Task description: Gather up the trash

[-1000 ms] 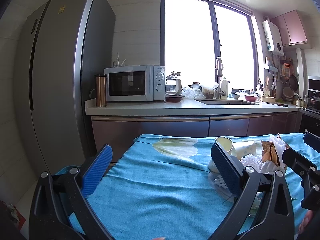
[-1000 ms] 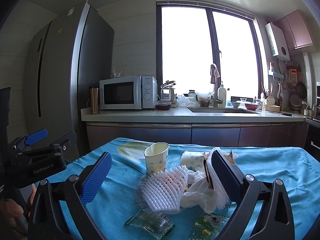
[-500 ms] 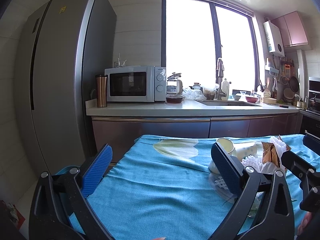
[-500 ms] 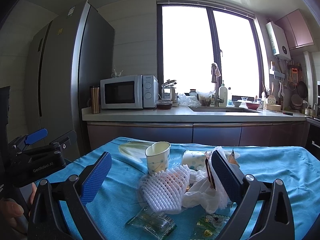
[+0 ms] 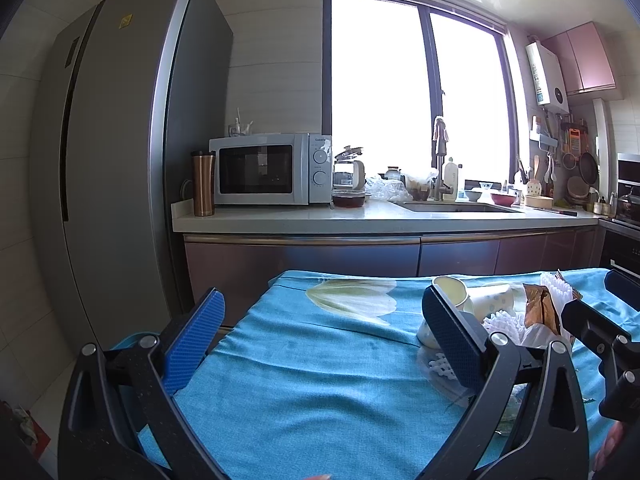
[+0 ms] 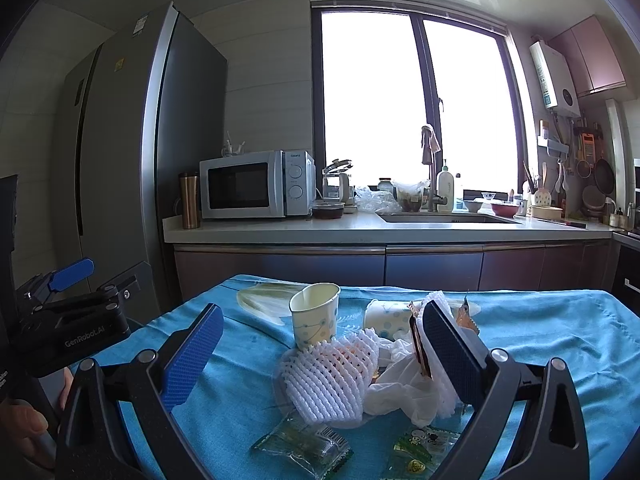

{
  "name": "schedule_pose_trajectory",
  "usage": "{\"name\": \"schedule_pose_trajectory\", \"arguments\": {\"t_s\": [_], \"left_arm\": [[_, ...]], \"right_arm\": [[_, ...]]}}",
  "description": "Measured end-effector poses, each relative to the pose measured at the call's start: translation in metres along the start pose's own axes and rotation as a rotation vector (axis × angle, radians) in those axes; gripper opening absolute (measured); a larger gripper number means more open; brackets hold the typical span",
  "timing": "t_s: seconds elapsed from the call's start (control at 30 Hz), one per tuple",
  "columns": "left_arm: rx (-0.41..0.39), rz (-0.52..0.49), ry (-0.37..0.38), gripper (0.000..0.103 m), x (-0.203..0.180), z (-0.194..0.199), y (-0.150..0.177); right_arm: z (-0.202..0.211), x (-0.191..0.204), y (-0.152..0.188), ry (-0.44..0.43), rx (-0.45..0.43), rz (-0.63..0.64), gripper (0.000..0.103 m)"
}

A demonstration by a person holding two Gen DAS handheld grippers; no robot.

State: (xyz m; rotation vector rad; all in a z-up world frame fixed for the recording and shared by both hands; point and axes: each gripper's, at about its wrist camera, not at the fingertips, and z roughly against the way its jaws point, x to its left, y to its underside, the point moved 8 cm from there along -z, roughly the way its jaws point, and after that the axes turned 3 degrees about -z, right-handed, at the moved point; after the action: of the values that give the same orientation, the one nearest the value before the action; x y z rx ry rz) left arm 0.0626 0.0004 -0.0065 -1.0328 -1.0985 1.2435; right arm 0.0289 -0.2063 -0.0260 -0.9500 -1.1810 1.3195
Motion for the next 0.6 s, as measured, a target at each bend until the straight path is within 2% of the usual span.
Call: {"name": "schedule_pose_trajectory", "arguments": {"t_s": [0.3,0.43,0.6], "left_arm": [[0.012,-0.004,0.019,0.097,-0.004,-0.003,0.003],[0.037,-0.006,0.059,0.097,-0.012,-0.007,0.008],[0.096,-0.017,0.152,0.097,-0.03,-0.019,0.018]], "right_arm": [[0.0,-0.005,0.001,0.002,0.004,-0.007,0.097],[-0.002,-0.01,0.002,0.007,0.017,-0.009,0.097],[-0.009,-0.028,0.006,0.038,0.05,-0.033,0.097]]}}
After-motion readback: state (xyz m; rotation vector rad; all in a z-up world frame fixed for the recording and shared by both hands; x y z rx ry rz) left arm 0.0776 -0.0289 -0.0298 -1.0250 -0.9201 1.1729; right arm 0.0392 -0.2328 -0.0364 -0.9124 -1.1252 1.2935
